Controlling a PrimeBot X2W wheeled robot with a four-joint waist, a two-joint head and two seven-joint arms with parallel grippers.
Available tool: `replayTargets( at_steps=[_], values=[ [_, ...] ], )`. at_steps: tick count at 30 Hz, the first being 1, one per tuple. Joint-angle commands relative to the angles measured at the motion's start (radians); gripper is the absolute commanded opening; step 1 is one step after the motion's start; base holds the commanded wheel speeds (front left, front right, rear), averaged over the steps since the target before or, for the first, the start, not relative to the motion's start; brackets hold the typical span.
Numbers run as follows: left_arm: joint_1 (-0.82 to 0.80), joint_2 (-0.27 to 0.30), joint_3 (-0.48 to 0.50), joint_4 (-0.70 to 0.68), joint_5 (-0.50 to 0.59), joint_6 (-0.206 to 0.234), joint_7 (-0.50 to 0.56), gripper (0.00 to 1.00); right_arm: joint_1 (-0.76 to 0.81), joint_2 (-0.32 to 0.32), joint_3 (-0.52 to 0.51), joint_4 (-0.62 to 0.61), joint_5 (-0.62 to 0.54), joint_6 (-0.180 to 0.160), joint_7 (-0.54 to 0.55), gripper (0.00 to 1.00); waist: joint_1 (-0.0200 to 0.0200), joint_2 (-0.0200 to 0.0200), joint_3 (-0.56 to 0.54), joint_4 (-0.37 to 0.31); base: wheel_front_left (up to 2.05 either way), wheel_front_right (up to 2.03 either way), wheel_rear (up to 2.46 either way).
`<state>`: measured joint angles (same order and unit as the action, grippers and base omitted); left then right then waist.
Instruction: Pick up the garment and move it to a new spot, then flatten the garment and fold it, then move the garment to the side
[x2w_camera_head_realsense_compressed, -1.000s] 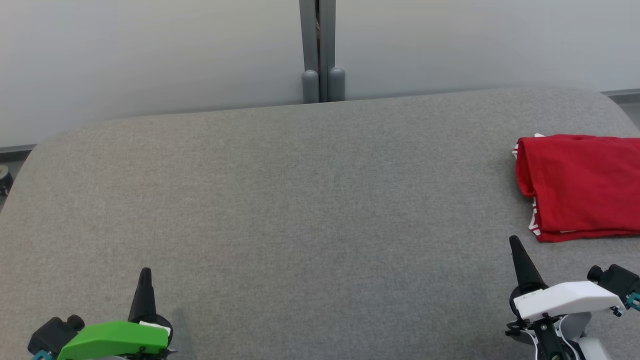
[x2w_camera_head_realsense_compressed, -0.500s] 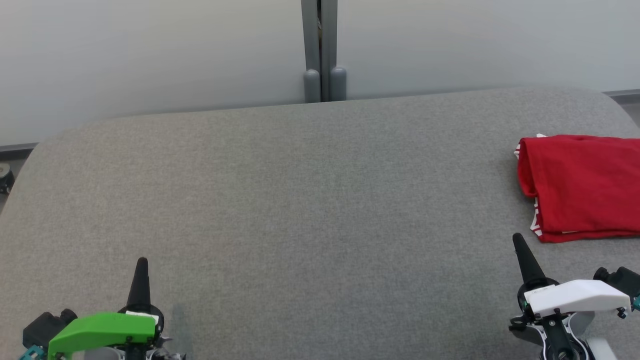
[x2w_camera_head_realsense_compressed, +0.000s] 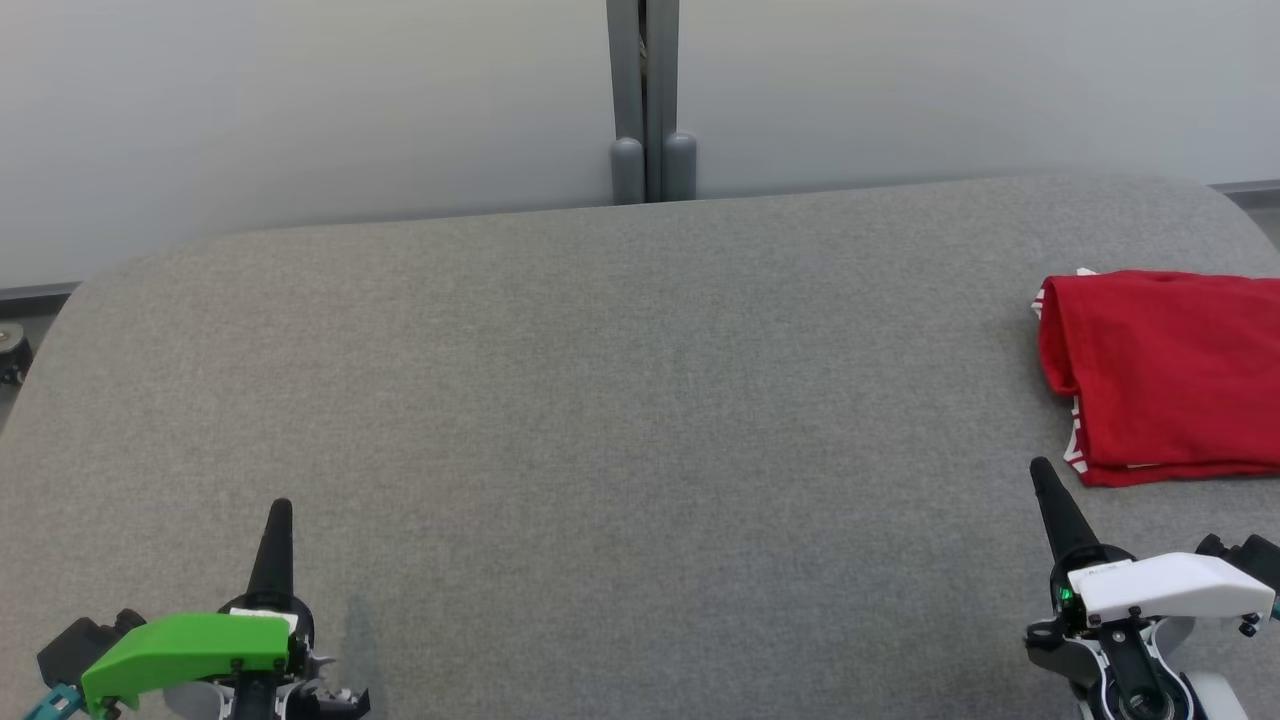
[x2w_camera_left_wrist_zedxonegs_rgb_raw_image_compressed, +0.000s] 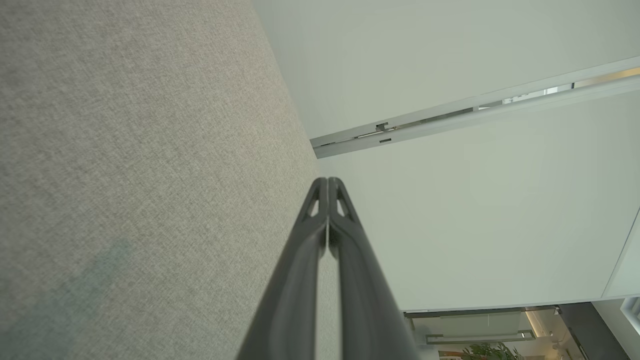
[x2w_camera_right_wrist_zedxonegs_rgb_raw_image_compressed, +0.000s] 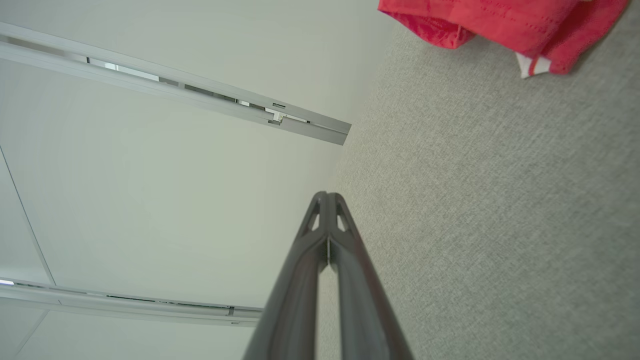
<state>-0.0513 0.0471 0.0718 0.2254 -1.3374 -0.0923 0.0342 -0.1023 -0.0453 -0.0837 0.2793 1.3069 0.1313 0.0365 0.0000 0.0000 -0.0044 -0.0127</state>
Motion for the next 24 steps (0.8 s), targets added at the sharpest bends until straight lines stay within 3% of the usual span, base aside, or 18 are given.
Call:
replayTargets(
  at_steps=[1, 24],
  values=[
    [-0.022, 0.007, 0.008, -0.009, -0.026, -0.005, 0.007, 0.0, -0.017, -0.006, -0.005, -0.012, 0.024, -0.001, 0.007, 0.0, 0.0, 0.0, 0.0, 0.0, 0.0, 0.0, 0.0],
    [-0.052, 0.008, 0.031, -0.008, -0.187, -0.011, 0.053, 0.0, -0.02, -0.007, -0.024, -0.022, 0.203, -0.001, 0.055, 0.0, 0.0, 0.0, 0.002, 0.008, 0.0, 0.0, 0.0]
  ],
)
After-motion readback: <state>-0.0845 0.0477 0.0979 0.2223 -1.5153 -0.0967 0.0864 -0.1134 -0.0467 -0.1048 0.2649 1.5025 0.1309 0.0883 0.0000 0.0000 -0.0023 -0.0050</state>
